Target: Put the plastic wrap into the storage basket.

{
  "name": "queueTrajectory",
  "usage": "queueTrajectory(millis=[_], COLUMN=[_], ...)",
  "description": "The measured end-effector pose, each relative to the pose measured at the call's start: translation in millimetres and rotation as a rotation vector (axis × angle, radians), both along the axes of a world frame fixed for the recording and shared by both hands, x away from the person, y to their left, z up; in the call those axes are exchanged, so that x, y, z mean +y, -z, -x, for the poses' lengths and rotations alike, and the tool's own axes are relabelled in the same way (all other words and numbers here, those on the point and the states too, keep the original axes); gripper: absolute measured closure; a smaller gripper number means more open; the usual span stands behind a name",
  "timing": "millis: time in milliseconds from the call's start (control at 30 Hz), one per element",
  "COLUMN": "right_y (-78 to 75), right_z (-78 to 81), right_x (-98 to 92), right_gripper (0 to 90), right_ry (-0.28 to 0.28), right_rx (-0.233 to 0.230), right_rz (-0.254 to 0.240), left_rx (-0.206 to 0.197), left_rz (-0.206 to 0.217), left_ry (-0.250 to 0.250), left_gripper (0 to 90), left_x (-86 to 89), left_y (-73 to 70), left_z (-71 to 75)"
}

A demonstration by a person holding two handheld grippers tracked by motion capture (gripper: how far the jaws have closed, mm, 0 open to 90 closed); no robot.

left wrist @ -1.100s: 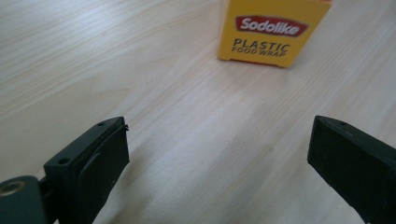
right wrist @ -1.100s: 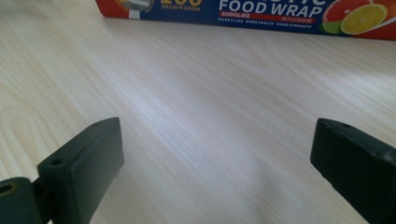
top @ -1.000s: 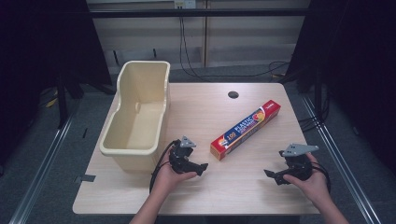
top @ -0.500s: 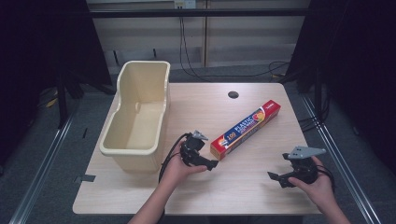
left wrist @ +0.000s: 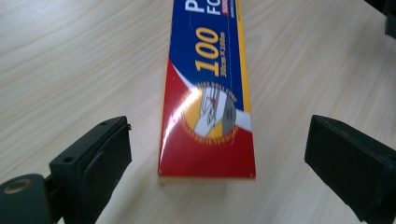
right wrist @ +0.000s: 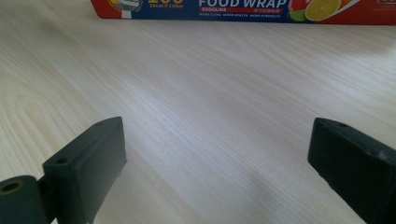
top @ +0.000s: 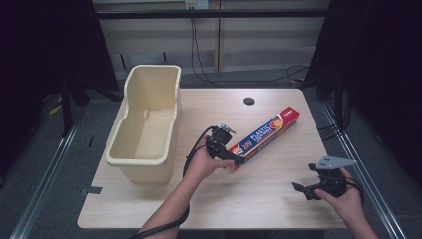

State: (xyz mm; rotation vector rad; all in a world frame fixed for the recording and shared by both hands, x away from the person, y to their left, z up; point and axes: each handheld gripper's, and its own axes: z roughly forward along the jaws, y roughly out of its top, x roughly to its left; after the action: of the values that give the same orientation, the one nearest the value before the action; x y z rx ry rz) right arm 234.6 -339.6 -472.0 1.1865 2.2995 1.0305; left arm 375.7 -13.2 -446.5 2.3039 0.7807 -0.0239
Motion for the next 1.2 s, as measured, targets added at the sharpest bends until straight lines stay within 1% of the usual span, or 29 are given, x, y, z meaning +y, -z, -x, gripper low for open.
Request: queueTrajectory(millis=[33, 100, 133, 167, 233, 267, 300, 333, 400, 467, 500, 533, 567, 600, 633, 667, 700, 733, 767, 800, 833, 867, 933, 967, 1033, 1067, 1133, 1167, 1200], right_y=[0.4, 1.8, 2.5, 2.9, 2.7, 2.4, 2.1, 2.0, 2.3, 2.6, 2.9, 2.9, 2.9, 2.9, 3.2, 3.3, 3.4, 3.6, 4.0, 4.3, 4.6, 4.7, 5.4, 5.8, 5.8, 5.7, 5.2, 4.9, 4.3], right_z=[-0.3, -1.0, -1.3, -1.8, -2.3, -2.6, -2.7, -2.9, -3.6, -3.7, -4.5, -4.8, -5.0, -5.4, -5.9, -6.0, -6.1, -5.9, -5.9, -6.2, -6.4, -6.5, -7.3, -7.6, -7.4, -7.4, -8.2, -8.3, -8.0], right_x=[-0.3, -0.2, 0.1, 0.7, 1.9, 2.6, 3.4, 3.7, 3.9, 4.0, 3.9, 3.9, 4.0, 3.8, 3.6, 3.6, 3.6, 3.9, 4.0, 4.0, 4.0, 3.7, 3.6, 3.6, 3.9, 4.0, 4.0, 4.0, 3.9], right_gripper=[4.3, 4.3, 4.3, 4.5, 4.6, 4.6, 4.6, 4.6, 4.6, 4.6, 4.6, 4.6, 4.6, 4.6, 4.6, 4.6, 4.6, 4.6, 4.6, 4.6, 4.6, 4.6, 4.6, 4.6, 4.6, 4.6, 4.6, 4.6, 4.6], right_ry=[-0.001, -0.002, -0.001, -0.007, -0.012, -0.016, -0.021, -0.024, -0.025, -0.018, -0.027, -0.029, -0.026, -0.028, -0.034, -0.034, -0.036, -0.031, -0.030, -0.031, -0.030, -0.026, -0.026, -0.030, -0.026, -0.026, -0.032, -0.034, -0.031], right_rx=[0.002, 0.006, 0.007, 0.011, 0.003, 0.004, 0.002, 0.001, 0.002, 0.007, 0.005, 0.003, 0.003, 0.003, 0.002, 0.001, 0.002, 0.005, 0.007, 0.008, 0.010, 0.011, 0.012, 0.010, 0.016, 0.016, 0.008, 0.005, 0.006], right_rz=[0.001, 0.009, 0.016, 0.013, 0.023, 0.028, 0.029, 0.028, 0.037, 0.036, 0.036, 0.038, 0.038, 0.036, 0.034, 0.034, 0.035, 0.036, 0.035, 0.033, 0.033, 0.036, 0.038, 0.037, 0.037, 0.035, 0.039, 0.037, 0.036], left_rx=[0.002, -0.003, -0.009, -0.017, -0.009, -0.009, -0.011, -0.005, -0.019, 0.004, 0.002, 0.002, 0.010, -0.005, -0.011, 0.001, 0.001, -0.013, -0.010, -0.001, -0.002, -0.001, -0.003, -0.004, -0.008, 0.000, 0.002, 0.000, -0.005], left_rz=[0.005, -0.016, -0.020, -0.008, -0.006, -0.017, -0.023, -0.035, -0.030, -0.037, -0.032, -0.033, -0.040, -0.036, -0.037, -0.031, -0.035, -0.030, -0.039, -0.029, -0.030, -0.034, -0.024, -0.031, -0.029, -0.027, -0.034, -0.046, -0.040], left_ry=[-0.007, 0.000, -0.005, -0.020, -0.003, 0.005, 0.001, 0.016, 0.005, 0.027, 0.012, 0.015, 0.030, 0.018, 0.009, 0.024, 0.026, 0.008, 0.021, 0.019, 0.016, 0.028, 0.014, 0.019, 0.011, 0.009, 0.011, 0.017, 0.004], left_gripper=[6.9, 6.9, 6.9, 6.9, 7.2, 7.1, 7.1, 7.0, 6.9, 7.0, 6.7, 6.8, 6.8, 6.8, 7.2, 7.3, 7.1, 7.2, 7.5, 7.5, 7.5, 7.5, 7.5, 7.6, 7.7, 7.9, 8.4, 10.3, 11.1], left_x=[-2.6, -8.4, -11.1, -13.7, -20.0, -22.8, -26.3, -29.8, -35.8, -42.0, -44.5, -47.4, -50.0, -51.5, -53.0, -55.2, -56.5, -58.4, -59.9, -61.5, -63.1, -64.8, -67.8, -69.2, -72.3, -74.5, -78.5, -80.3, -82.8], left_y=[1.1, 2.5, 3.0, 3.1, 3.1, 2.9, 3.2, 3.4, 3.8, 5.1, 5.3, 6.1, 6.9, 6.6, 5.6, 5.9, 5.3, 5.2, 4.9, 4.9, 4.4, 4.2, 4.8, 5.1, 5.6, 6.5, 8.0, 8.7, 10.1], left_z=[-1.8, -6.5, -8.7, -11.0, -14.6, -16.4, -17.6, -19.5, -22.4, -25.0, -26.0, -27.0, -28.0, -29.4, -30.2, -31.6, -33.1, -33.9, -35.3, -36.1, -37.1, -38.2, -39.6, -40.9, -43.1, -43.7, -45.1, -45.5, -44.9])
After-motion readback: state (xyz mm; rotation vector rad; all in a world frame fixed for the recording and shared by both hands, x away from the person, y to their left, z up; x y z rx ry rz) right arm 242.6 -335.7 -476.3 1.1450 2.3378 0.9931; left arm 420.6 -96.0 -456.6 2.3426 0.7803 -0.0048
